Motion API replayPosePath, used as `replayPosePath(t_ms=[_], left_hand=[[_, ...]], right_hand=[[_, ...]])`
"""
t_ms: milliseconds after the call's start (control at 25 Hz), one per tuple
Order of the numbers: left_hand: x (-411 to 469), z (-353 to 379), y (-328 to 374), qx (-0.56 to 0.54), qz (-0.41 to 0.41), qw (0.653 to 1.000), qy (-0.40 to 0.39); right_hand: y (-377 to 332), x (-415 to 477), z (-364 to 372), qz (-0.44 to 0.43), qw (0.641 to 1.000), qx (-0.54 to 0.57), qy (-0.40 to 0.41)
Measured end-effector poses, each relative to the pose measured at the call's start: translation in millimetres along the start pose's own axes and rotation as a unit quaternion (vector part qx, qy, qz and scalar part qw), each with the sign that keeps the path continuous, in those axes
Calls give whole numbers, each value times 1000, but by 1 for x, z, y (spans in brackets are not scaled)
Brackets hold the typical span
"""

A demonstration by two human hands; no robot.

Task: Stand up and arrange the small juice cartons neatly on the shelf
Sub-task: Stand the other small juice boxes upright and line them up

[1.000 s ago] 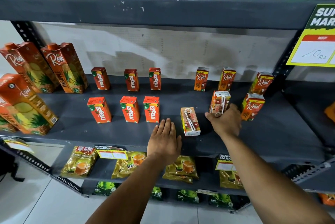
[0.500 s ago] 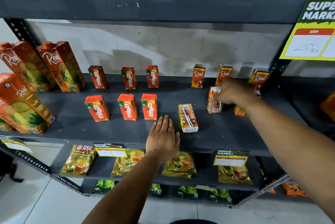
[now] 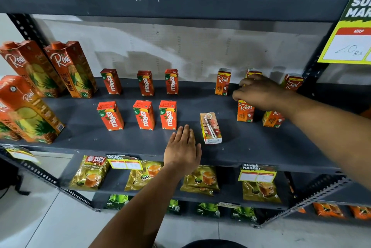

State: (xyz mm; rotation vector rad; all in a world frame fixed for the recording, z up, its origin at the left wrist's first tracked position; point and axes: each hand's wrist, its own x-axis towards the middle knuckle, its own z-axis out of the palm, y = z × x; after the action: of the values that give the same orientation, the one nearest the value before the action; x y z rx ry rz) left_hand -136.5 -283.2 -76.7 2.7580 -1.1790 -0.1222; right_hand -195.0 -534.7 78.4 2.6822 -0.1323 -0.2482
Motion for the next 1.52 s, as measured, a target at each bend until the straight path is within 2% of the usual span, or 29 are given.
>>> replayPosePath(t_ms=[160,360,440,520,560,640,720,760,840,960,1040,1120,1200,1360,1520], left_hand=[[-1,-1,0,3,1,1000,0],[-2,-2,0,-1,4,1000,4],[-2,-2,1,-1,5,1000,2],[-2,-2,0,-1,6,1000,2],[-2,-2,0,-1,6,1000,1],[-2,-2,0,0,7,1000,0],[-3,-2,0,3,7,1000,-2],[-3,-3,0,6,6,1000,-2],[-4,-4,1,8,9,1000,3],[-4,-4,1,8,15,1000,2],[-5,-4,1,11,12,1000,0],[-3,-4,0,10,9,1000,-5],[-1,-2,0,9,8,1000,-12],[-1,0,-1,1,7,1000,-8],[-1,0,-1,3,5,1000,-6]], right_hand=[[11,-5,9,-59,996,-51,40],[17,-7,13,-39,997,-32,55],[14,-10,8,-35,998,-46,27],[2,-16,-7,-9,996,56,62],[-8,-19,-16,12,984,146,100],[-40,-25,-24,70,929,339,134],[-81,-27,-12,146,881,447,51],[-100,-27,1,172,869,464,-6],[-126,-23,24,224,847,479,-55],[-139,-11,39,273,821,501,-30],[-136,-11,35,277,838,468,-38],[-125,-13,25,261,877,401,-39],[-107,-15,12,229,912,340,-2],[-68,0,-9,81,976,183,82],[-43,22,-13,-47,995,-1,92]])
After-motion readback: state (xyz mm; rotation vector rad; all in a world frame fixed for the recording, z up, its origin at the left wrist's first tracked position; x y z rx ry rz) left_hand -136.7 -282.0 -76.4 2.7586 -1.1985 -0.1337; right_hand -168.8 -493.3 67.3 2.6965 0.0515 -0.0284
